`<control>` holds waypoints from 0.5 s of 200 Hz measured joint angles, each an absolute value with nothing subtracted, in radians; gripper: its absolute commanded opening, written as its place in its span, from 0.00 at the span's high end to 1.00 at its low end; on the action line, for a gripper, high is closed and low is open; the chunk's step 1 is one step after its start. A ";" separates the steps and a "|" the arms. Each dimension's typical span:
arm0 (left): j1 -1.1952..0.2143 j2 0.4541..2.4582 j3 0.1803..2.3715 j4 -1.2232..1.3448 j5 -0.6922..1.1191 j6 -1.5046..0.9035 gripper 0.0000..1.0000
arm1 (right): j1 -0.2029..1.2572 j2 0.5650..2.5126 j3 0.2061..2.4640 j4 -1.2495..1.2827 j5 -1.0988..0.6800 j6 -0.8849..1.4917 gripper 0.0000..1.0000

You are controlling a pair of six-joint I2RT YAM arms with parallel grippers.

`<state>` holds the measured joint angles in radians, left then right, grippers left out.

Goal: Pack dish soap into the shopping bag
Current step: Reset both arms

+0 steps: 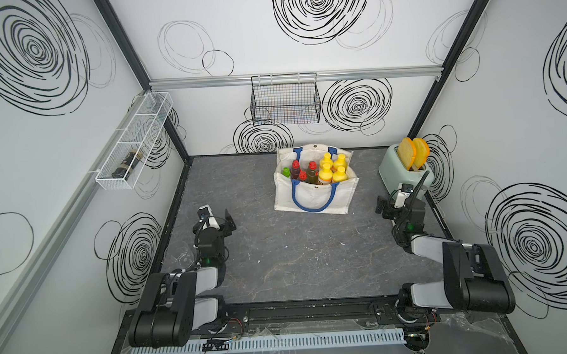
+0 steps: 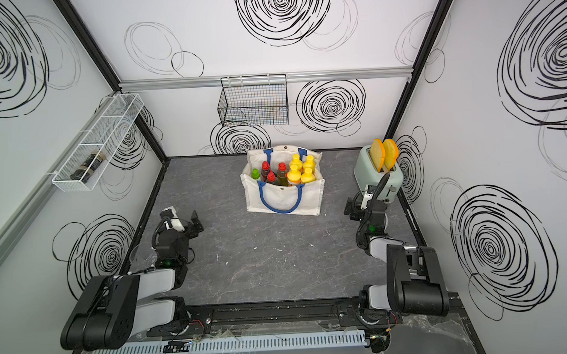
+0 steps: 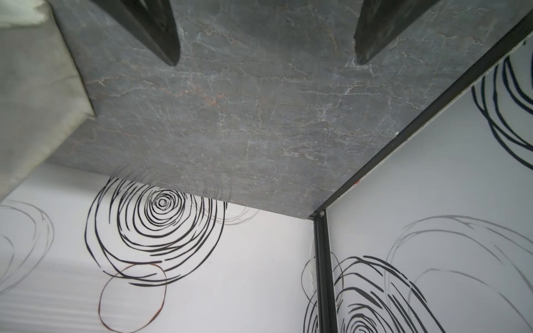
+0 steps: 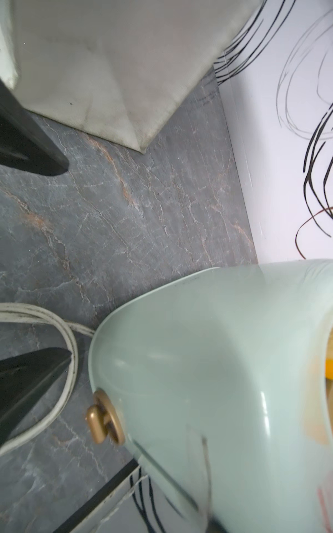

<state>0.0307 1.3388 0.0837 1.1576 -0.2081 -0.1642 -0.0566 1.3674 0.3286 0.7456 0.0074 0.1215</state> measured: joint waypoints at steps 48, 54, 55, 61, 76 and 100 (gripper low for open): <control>0.009 1.484 0.078 1.409 -0.117 -0.120 0.04 | 0.011 1.466 0.263 0.974 0.028 0.070 0.03; 0.007 1.494 0.085 1.404 -0.106 -0.113 0.04 | 0.010 1.476 0.263 0.976 0.030 0.069 0.03; 0.006 1.494 0.086 1.403 -0.104 -0.113 0.04 | 0.010 1.477 0.263 0.977 0.030 0.069 0.03; 0.004 1.494 0.096 1.388 -0.096 -0.107 0.04 | 0.010 1.482 0.263 0.980 0.033 0.068 0.03; -0.007 1.494 0.121 1.385 -0.091 -0.093 0.04 | 0.010 1.484 0.263 0.993 0.036 0.067 0.03; -0.015 1.494 0.142 1.386 -0.086 -0.080 0.04 | 0.009 1.484 0.263 1.016 0.039 0.065 0.03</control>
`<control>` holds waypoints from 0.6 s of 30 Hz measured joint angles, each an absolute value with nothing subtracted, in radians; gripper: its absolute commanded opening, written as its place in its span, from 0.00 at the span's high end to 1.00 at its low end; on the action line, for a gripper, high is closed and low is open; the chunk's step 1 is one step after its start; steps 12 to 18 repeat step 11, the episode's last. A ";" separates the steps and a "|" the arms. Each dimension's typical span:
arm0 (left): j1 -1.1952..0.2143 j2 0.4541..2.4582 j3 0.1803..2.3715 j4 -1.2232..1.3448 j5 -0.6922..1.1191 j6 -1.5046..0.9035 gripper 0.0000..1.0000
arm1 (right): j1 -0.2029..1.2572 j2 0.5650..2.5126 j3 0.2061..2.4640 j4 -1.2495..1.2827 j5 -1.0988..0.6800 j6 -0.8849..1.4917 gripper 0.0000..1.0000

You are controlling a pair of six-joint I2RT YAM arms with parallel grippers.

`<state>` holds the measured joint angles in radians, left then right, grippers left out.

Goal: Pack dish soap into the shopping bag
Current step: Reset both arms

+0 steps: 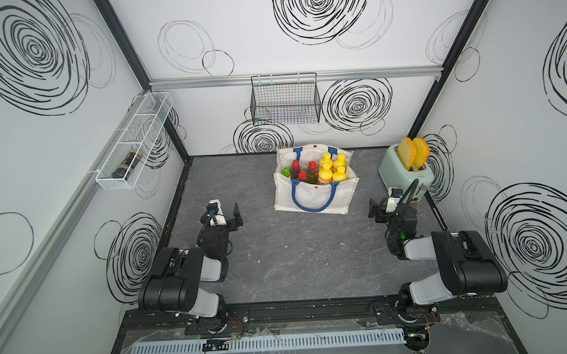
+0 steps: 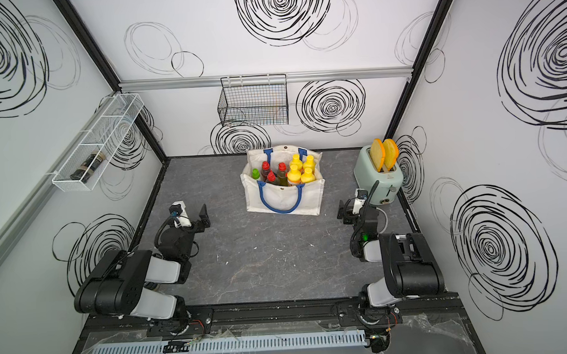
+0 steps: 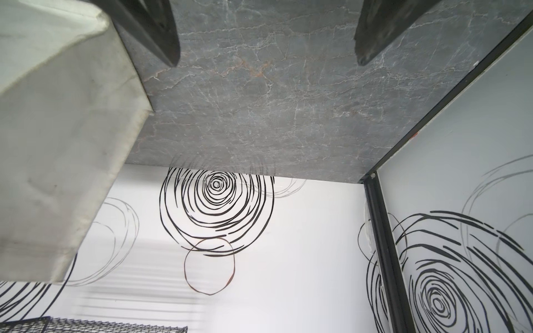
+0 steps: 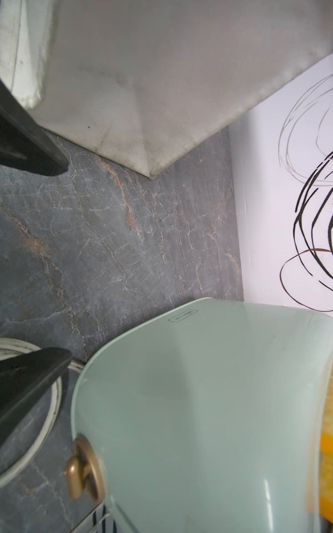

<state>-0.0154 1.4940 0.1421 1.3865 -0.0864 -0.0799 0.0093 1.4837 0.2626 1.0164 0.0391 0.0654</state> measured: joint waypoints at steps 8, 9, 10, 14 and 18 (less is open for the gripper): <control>-0.015 1.494 0.142 1.386 -0.086 -0.069 0.04 | 0.009 1.484 0.263 1.027 0.039 0.063 0.03; -0.015 1.494 0.142 1.386 -0.086 -0.068 0.04 | 0.009 1.484 0.263 1.027 0.039 0.063 0.03; -0.015 1.494 0.142 1.386 -0.086 -0.067 0.04 | 0.009 1.484 0.263 1.027 0.039 0.063 0.03; -0.015 1.494 0.142 1.386 -0.086 -0.067 0.04 | 0.009 1.484 0.263 1.027 0.039 0.063 0.03; -0.015 1.494 0.142 1.386 -0.086 -0.067 0.04 | 0.009 1.484 0.263 1.027 0.039 0.063 0.03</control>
